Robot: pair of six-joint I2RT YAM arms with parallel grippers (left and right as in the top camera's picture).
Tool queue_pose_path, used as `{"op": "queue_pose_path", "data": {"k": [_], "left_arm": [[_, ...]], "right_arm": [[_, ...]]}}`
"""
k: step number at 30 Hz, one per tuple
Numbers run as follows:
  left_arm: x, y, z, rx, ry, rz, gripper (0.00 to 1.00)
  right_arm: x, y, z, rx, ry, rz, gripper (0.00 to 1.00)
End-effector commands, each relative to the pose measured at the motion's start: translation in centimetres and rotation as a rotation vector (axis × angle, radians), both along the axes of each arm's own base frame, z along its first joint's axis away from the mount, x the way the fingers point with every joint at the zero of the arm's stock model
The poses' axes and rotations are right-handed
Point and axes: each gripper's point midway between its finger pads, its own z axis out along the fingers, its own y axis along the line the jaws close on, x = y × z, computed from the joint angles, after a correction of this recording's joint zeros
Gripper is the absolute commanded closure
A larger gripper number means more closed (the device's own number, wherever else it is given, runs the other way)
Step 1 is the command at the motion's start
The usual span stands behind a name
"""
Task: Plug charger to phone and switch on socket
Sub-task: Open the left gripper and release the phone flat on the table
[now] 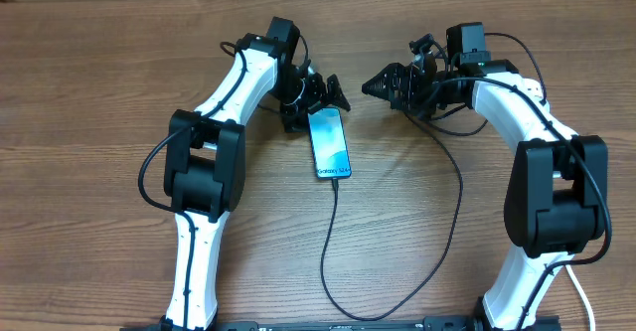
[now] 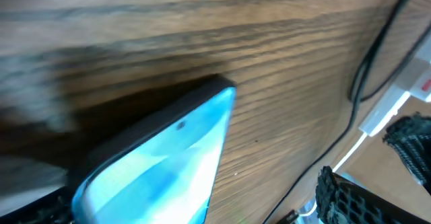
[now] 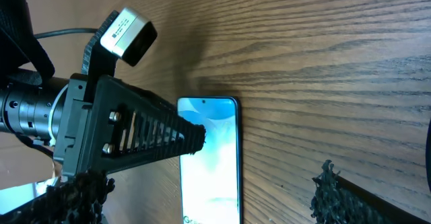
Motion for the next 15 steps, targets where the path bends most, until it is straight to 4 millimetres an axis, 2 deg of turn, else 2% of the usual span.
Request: {"op": "queue_pose_path", "data": {"k": [1,7,15], "left_arm": [[-0.5,2.0,-3.0,0.160,0.033,0.033,0.00],[-1.0,2.9,-3.4,0.214,0.053,0.038,0.00],[-1.3,3.1,-3.4,0.223,0.054,0.013,0.00]], "right_arm": [[0.5,-0.1,0.8,-0.005,-0.034,0.002,0.00],[0.5,-0.1,0.8,-0.005,-0.034,0.001,0.00],[0.5,-0.1,0.8,-0.005,-0.034,0.001,0.00]]}}
